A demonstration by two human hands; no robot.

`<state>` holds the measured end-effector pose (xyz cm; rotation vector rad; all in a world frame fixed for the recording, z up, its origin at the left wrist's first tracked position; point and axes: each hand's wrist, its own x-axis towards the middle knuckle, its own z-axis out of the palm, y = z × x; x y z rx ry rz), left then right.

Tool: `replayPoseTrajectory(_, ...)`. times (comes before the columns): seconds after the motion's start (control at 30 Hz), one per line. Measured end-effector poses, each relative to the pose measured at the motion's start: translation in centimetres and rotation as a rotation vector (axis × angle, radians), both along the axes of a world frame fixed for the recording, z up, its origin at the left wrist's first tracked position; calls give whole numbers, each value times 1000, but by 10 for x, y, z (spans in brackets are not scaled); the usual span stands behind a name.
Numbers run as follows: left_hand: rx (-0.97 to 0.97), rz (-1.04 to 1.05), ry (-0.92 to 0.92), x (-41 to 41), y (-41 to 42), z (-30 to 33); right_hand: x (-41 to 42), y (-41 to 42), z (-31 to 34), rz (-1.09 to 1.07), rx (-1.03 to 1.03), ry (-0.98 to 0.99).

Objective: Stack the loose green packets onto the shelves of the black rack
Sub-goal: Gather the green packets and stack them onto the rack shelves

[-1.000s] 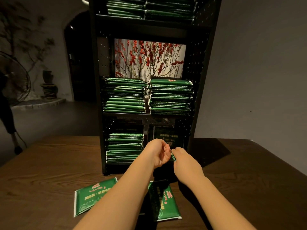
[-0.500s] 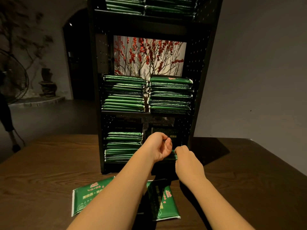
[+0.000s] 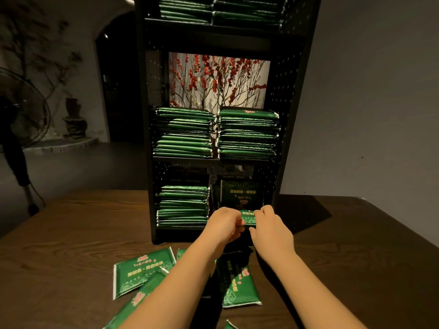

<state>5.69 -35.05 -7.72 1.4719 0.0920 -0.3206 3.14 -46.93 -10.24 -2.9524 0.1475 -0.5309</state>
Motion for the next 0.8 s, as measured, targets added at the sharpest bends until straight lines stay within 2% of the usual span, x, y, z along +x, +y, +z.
replayPoseTrajectory(0.07,31,-14,-92,-2,0,-4,-1,0,0,13,12,-4)
replayPoseTrajectory(0.23,-13,-21,-159,-6,8,-18,-17,3,0,52,78,-79)
replayPoseTrajectory(0.37,78,-21,-202,-17,14,-23,-35,14,-4,97,271,-62)
replayPoseTrajectory(0.47,266,-30,-323,-24,21,-29,-42,19,-9,110,346,56)
replayPoseTrajectory(0.63,739,-26,-507,-38,51,-40,-51,23,-21,48,358,208)
replayPoseTrajectory(0.8,951,-5,-555,-42,98,-50,-55,31,-26,-18,316,370)
